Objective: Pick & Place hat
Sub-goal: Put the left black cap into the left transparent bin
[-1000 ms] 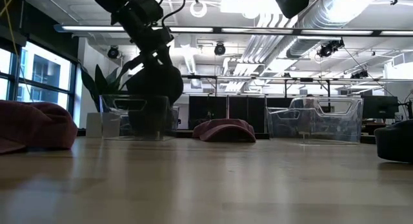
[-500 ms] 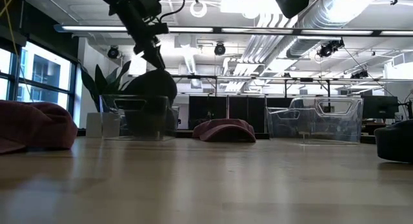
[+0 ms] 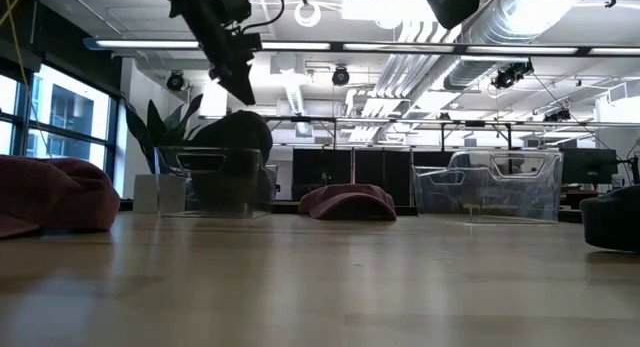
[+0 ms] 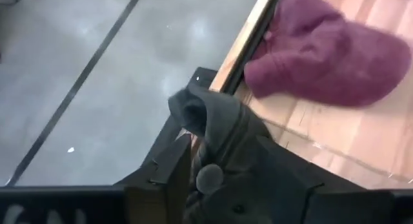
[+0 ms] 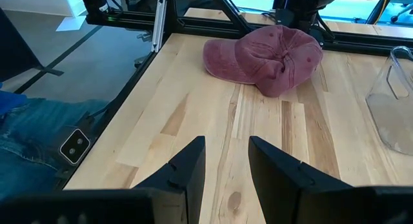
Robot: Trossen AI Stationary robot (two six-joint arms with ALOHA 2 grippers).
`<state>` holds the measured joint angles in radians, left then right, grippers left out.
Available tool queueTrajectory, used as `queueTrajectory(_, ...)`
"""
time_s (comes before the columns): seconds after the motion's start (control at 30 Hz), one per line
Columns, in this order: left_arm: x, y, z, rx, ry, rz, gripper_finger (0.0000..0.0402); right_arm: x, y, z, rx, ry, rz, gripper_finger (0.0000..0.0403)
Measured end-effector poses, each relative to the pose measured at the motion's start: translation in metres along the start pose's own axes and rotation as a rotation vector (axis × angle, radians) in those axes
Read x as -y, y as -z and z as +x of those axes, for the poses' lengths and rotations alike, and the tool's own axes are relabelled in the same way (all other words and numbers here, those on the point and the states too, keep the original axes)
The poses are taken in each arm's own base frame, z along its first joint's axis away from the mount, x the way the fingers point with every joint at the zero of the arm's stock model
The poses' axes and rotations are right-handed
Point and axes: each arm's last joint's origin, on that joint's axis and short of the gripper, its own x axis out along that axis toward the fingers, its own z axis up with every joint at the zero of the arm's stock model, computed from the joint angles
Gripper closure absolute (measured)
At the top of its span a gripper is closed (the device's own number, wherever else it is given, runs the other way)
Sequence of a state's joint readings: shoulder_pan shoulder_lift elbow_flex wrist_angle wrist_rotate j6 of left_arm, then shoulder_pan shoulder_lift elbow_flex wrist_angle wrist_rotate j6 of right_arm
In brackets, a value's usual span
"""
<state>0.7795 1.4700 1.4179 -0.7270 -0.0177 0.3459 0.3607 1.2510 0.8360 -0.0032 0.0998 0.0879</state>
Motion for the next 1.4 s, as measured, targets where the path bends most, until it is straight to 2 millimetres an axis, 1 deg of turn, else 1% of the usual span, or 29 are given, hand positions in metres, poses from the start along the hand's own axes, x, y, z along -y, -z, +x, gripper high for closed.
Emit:
queueTrajectory(0.1, -0.002, -0.001, 0.000, -0.017, -0.044, -0.032, 0.0194, 0.000, 0.000, 0.000, 0.000, -0.001, 0.000, 0.0289)
queueTrajectory(0.17, -0.001, 0.001, 0.006, -0.049, -0.043, -0.046, 0.0167, 0.000, 0.000, 0.000, 0.000, -0.002, 0.000, 0.0289)
queueTrajectory(0.23, 0.000, 0.004, 0.017, -0.098, -0.027, -0.044, 0.0146, 0.000, 0.000, 0.001, -0.002, -0.002, 0.000, 0.0289)
queueTrajectory(0.3, 0.002, 0.010, 0.030, -0.167, -0.013, -0.033, 0.0136, 0.000, 0.002, 0.003, -0.009, -0.002, 0.000, 0.0289)
queueTrajectory(0.37, 0.003, 0.012, 0.042, -0.202, -0.015, -0.026, 0.0137, 0.000, 0.005, 0.008, -0.026, -0.002, 0.001, 0.0289)
queueTrajectory(0.47, 0.005, 0.012, 0.049, -0.193, 0.054, -0.023, 0.0158, -0.001, 0.010, 0.016, -0.056, 0.000, 0.004, 0.0289)
queueTrajectory(0.57, 0.007, 0.011, 0.050, -0.173, 0.113, 0.014, 0.0199, -0.001, 0.016, 0.023, -0.088, -0.004, 0.014, 0.0289)
queueTrajectory(0.63, 0.008, 0.011, 0.049, -0.160, 0.143, 0.055, 0.0237, -0.002, 0.018, 0.026, -0.099, -0.019, 0.016, 0.0289)
queueTrajectory(0.73, 0.006, 0.007, 0.042, -0.164, 0.173, 0.141, 0.0304, -0.002, 0.018, 0.026, -0.093, -0.037, 0.013, 0.0289)
queueTrajectory(0.83, 0.003, -0.001, 0.029, -0.157, 0.190, 0.298, 0.0375, -0.003, 0.016, 0.026, -0.076, -0.039, 0.012, 0.0289)
queueTrajectory(0.87, 0.002, -0.004, 0.025, -0.157, 0.199, 0.360, 0.0386, -0.003, 0.016, 0.026, -0.074, -0.040, 0.012, 0.0289)
queueTrajectory(0.93, 0.001, -0.009, 0.015, -0.145, 0.229, 0.482, 0.0384, -0.003, 0.016, 0.026, -0.073, -0.040, 0.012, 0.0289)
queueTrajectory(1.0, 0.005, -0.012, 0.007, -0.135, 0.264, 0.636, 0.0378, -0.003, 0.016, 0.026, -0.073, -0.040, 0.015, 0.0289)
queueTrajectory(1.1, 0.015, -0.014, -0.001, -0.141, 0.336, 0.856, 0.0388, -0.003, 0.016, 0.026, -0.074, -0.040, 0.015, 0.0289)
queueTrajectory(1.17, 0.020, -0.015, -0.006, -0.146, 0.356, 0.958, 0.0394, -0.003, 0.016, 0.026, -0.075, -0.040, 0.014, 0.0289)
queueTrajectory(1.27, 0.030, -0.016, -0.005, -0.176, 0.347, 1.071, 0.0391, -0.003, 0.016, 0.026, -0.075, -0.040, 0.012, 0.0289)
queueTrajectory(1.4, 0.044, -0.015, 0.001, -0.203, 0.314, 1.277, 0.0392, -0.003, 0.016, 0.026, -0.075, -0.040, 0.012, 0.0289)
